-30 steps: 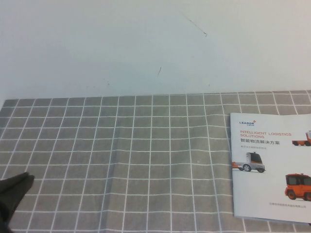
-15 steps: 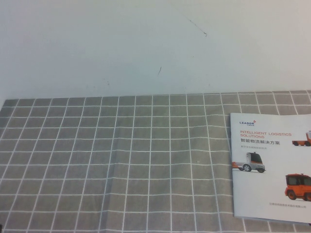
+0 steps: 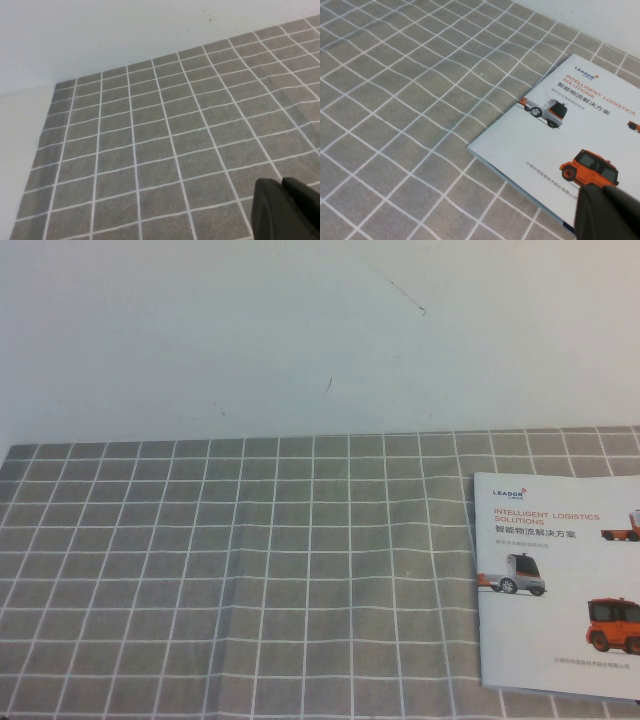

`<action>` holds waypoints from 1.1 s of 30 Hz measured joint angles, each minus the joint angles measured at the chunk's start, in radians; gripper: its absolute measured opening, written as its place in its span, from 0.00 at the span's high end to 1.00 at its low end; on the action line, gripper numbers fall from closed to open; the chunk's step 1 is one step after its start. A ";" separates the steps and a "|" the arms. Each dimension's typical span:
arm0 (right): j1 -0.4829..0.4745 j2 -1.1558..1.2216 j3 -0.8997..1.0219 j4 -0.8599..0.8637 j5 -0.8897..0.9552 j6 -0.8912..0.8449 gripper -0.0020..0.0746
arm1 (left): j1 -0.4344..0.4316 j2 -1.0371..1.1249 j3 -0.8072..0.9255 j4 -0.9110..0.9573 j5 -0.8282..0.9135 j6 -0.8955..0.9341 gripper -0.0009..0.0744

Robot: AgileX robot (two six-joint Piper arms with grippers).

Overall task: Close book
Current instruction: 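Close the open booklet and leave it lying on the table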

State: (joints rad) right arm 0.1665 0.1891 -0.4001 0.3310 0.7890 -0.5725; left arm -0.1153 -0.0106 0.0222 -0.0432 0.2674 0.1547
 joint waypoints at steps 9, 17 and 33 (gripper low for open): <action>0.000 0.000 0.000 0.000 0.000 0.000 0.98 | 0.000 0.000 -0.003 -0.002 0.050 -0.138 0.99; 0.000 0.000 0.000 0.000 0.000 0.000 0.98 | 0.000 0.000 -0.003 0.001 0.051 -0.199 0.99; 0.000 0.000 0.000 0.000 0.000 0.000 0.98 | 0.000 0.000 -0.004 0.001 0.056 -0.224 0.99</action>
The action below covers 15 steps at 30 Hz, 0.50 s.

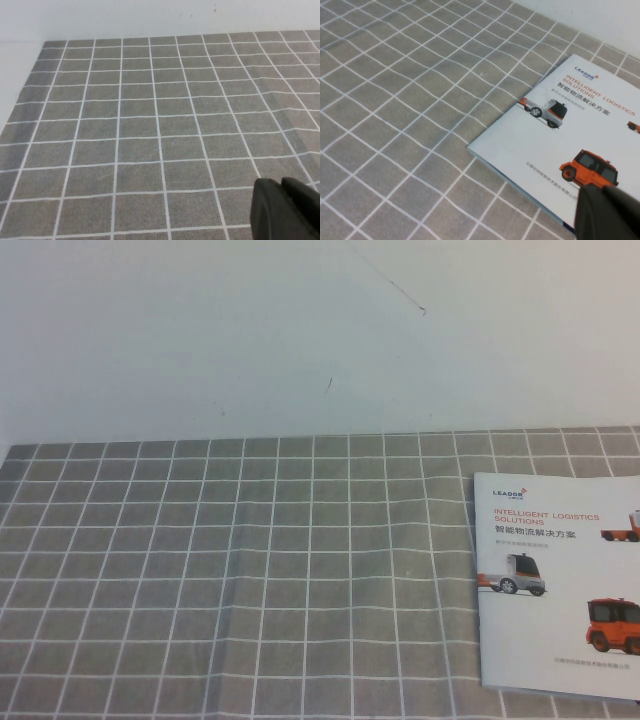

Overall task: Close book
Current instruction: 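Close the open booklet and leave it lying on the table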

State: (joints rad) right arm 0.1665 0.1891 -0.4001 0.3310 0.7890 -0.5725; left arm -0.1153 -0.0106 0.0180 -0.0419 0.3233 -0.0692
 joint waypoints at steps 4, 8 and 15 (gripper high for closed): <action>0.000 0.000 0.000 0.000 0.000 0.000 0.98 | 0.000 0.000 0.000 0.000 0.002 -0.002 0.99; 0.000 0.000 0.000 0.000 0.000 0.000 0.98 | 0.000 0.000 -0.002 0.000 0.002 -0.003 0.99; 0.000 0.000 0.005 -0.009 -0.011 0.000 0.98 | 0.000 0.000 -0.002 0.000 0.002 -0.003 0.99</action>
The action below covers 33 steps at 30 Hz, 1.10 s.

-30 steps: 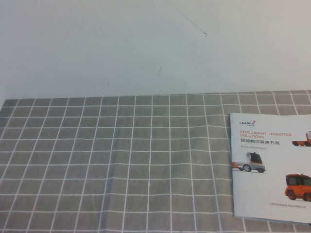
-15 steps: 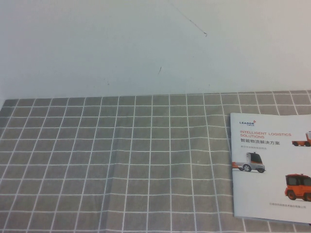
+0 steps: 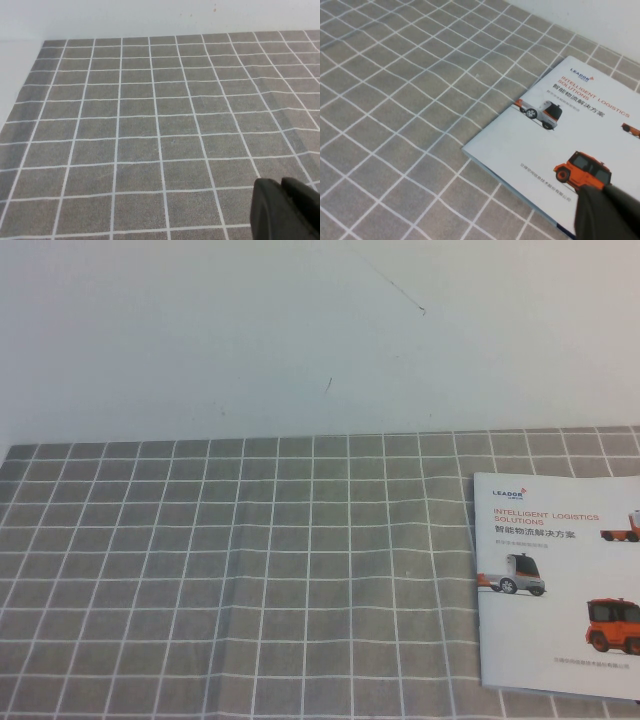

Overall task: Close book
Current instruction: 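Close the open booklet and leave it lying on the table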

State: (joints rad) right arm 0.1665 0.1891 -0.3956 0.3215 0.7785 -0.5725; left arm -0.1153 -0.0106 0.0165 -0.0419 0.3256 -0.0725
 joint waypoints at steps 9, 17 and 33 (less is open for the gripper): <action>-0.084 -0.052 0.086 -0.141 -0.212 0.039 0.98 | 0.000 0.000 0.000 0.000 0.004 0.000 0.99; -0.130 -0.157 0.306 -0.269 -0.407 0.292 0.98 | 0.000 -0.002 0.000 0.000 0.004 -0.004 0.99; -0.130 -0.200 0.416 -0.308 -0.424 0.449 0.98 | 0.000 -0.002 0.000 0.000 0.004 -0.004 0.99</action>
